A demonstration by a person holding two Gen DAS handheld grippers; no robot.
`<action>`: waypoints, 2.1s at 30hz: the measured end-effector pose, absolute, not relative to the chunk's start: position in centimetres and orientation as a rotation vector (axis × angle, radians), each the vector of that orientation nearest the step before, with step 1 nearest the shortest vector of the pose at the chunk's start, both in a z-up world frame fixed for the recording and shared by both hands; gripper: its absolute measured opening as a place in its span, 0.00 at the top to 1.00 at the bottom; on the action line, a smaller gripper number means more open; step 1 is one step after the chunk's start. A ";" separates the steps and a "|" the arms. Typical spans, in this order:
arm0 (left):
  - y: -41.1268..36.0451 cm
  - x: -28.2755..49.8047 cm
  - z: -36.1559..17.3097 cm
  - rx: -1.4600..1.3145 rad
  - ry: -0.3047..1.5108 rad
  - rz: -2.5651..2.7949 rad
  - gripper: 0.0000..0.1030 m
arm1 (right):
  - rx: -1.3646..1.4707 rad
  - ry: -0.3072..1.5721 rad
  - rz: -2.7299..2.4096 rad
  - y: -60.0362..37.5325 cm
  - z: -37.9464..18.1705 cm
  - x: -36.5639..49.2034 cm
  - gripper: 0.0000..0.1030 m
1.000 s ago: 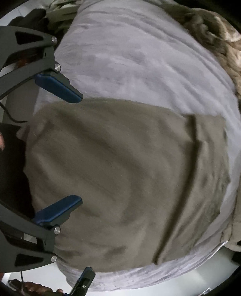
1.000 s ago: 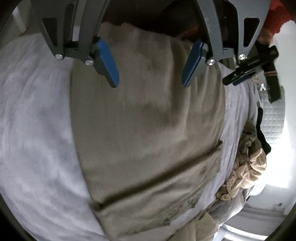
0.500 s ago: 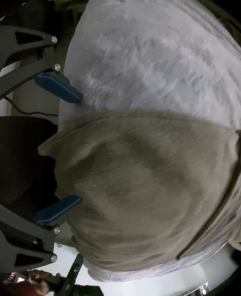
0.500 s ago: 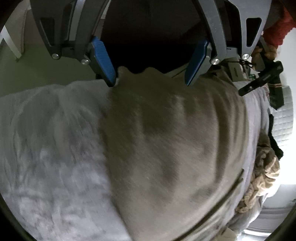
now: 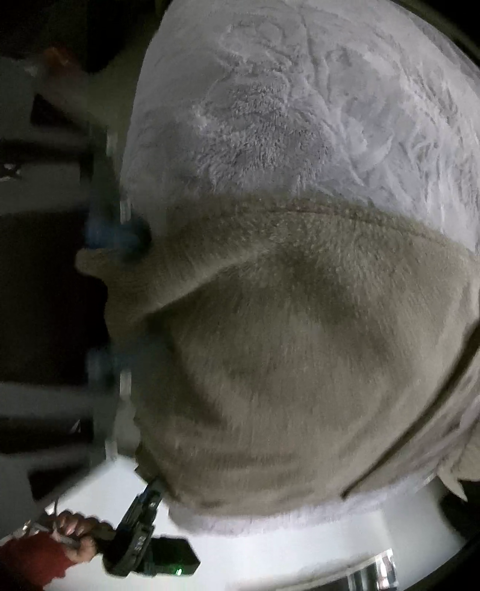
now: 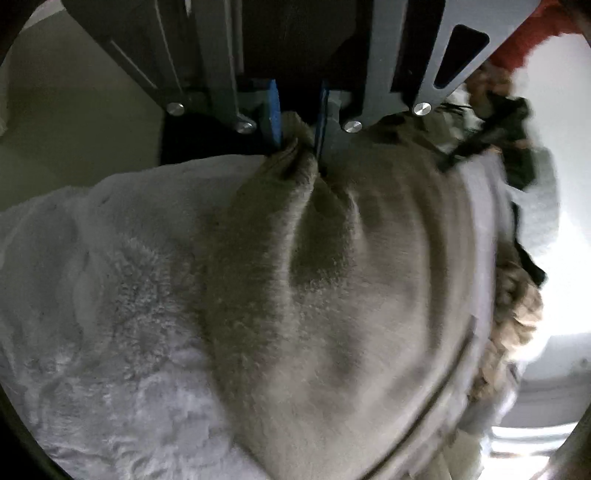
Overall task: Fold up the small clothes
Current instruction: 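Grasp the sweater hem with both grippers, then lift the held hem and fold it toward the collar with both grippers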
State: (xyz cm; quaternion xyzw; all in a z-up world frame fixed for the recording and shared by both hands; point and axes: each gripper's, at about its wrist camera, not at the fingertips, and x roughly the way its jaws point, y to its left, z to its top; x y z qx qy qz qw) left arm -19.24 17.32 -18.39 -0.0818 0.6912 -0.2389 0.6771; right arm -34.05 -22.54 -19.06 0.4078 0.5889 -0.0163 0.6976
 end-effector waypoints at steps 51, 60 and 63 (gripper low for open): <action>4.1 15.5 -14.2 -0.276 1.316 -0.350 0.83 | 1.300 0.997 0.146 -40.2 -17.3 3.8 0.80; 3.3 15.8 -9.6 -0.180 1.200 -0.312 0.23 | 1.267 0.917 0.124 -42.1 -13.9 4.8 0.40; 2.8 15.8 -9.1 -0.111 1.186 -0.296 0.23 | 1.105 0.972 0.059 -41.8 -12.1 5.1 0.40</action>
